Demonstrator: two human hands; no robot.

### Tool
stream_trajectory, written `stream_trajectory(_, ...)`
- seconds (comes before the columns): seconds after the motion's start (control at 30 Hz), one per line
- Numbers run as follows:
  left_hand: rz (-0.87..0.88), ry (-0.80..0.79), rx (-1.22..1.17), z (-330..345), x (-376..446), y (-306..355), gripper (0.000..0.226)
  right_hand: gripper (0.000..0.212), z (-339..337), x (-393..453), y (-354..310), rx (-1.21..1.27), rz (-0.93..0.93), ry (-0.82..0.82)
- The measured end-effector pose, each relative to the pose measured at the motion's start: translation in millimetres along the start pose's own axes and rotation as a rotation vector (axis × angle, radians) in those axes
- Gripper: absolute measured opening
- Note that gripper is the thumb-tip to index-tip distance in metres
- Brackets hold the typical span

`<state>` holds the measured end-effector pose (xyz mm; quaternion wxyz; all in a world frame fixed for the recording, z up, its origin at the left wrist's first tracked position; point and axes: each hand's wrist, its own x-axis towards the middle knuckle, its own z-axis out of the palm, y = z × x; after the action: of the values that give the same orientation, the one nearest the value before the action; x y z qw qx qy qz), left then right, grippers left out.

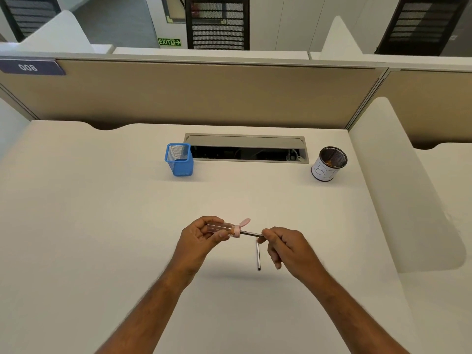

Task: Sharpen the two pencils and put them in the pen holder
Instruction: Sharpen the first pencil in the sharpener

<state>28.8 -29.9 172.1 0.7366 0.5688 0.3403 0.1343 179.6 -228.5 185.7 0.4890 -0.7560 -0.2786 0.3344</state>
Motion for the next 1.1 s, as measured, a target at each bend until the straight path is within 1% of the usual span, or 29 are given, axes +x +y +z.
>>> stream_trajectory(0.07, 0.0, 0.01, -0.003, -1.3, 1.1, 0.1, 0.026, 0.016, -1.5, -0.7, 1.0, 0.0, -0.026, -0.007)
stream_trajectory(0.1, 0.001, 0.018, -0.004, -1.9, 1.5, 0.2, 0.027, 0.013, -2.4, -0.7, 2.4, -0.021, -0.028, -0.012)
stream_trajectory(0.17, 0.001, 0.03, -0.001, -2.4, 2.0, 0.4, 0.027, 0.021, -3.6, -1.6, 5.4, -0.108, -0.052, 0.002)
stream_trajectory(0.33, 0.002, 0.012, -0.005, 0.4, 0.0, 1.4, 0.026, 0.008, -3.0, -6.7, 9.2, -0.255, -0.162, 0.066)
stream_trajectory(0.43, -0.005, -0.008, -0.019, 0.6, 0.6, 1.3, 0.027, 0.01, -2.7, -7.1, 9.4, -0.298, -0.187, 0.071)
stream_trajectory(0.5, -0.011, -0.031, -0.024, -0.9, 0.8, 0.3, 0.027, 0.018, -2.9, -6.3, 8.6, -0.257, -0.149, 0.043)
stream_trajectory(0.6, -0.018, -0.054, 0.004, -2.4, -0.9, -1.7, 0.028, 0.033, -3.8, -3.8, 5.0, -0.118, -0.003, -0.038)
stream_trajectory(0.67, -0.016, -0.052, 0.011, -3.0, -2.3, -2.5, 0.029, 0.036, -2.6, -1.9, 3.9, -0.077, 0.036, -0.069)
stream_trajectory(0.77, -0.006, -0.026, -0.002, -3.0, -4.1, -3.9, 0.036, 0.03, -2.9, -1.4, 4.2, -0.119, -0.01, -0.064)
stream_trajectory(0.83, -0.005, -0.003, -0.01, -3.2, -4.1, -5.1, 0.034, 0.017, -3.7, -2.5, 4.7, -0.102, -0.039, -0.073)
stream_trajectory(0.87, -0.006, 0.006, -0.01, -3.5, -3.7, -5.6, 0.031, 0.015, -3.7, -3.0, 5.7, -0.096, -0.043, -0.08)
stream_trajectory(0.9, -0.006, 0.013, -0.008, -3.6, -3.1, -5.7, 0.029, 0.019, -3.5, -3.2, 7.2, -0.104, -0.046, -0.073)
stream_trajectory(0.97, -0.005, 0.018, -0.001, -3.7, -1.9, -5.2, 0.029, 0.021, -2.9, -4.4, 8.5, -0.171, -0.078, -0.024)
stream_trajectory(1.03, -0.003, 0.016, 0.001, -3.3, -1.2, -4.3, 0.029, 0.012, -1.8, -6.3, 7.7, -0.249, -0.145, 0.028)
stream_trajectory(1.1, -0.002, 0.009, 0.006, -2.3, -1.0, -3.8, 0.029, 0.008, -1.1, -7.8, 8.5, -0.299, -0.198, 0.07)
